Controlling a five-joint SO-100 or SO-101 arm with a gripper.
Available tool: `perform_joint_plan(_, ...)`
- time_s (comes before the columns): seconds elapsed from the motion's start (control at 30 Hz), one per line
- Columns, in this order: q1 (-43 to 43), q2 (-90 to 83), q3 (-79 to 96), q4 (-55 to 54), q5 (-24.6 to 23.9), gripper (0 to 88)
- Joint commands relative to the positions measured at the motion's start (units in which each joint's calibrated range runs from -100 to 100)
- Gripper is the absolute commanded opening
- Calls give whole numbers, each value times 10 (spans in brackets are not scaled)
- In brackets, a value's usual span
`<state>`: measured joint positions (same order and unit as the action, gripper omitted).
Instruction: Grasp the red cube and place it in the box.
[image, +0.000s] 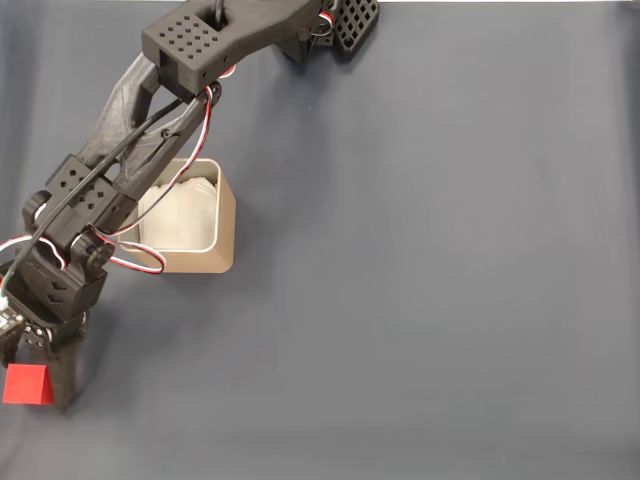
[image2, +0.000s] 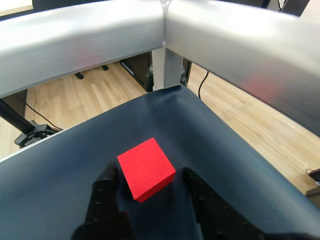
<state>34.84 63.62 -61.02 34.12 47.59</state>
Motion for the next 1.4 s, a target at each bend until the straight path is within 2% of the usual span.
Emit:
perform_joint_plan(0.0,6,-14,-32,-13,-3,308)
perform_joint_plan(0.63,12,-16,-29,-23,-9,232)
perform_joint_plan(1.17,16,-15,-28,-28,-10,204)
perform_joint_plan(1.37,16,-15,-24,-30,-12,157)
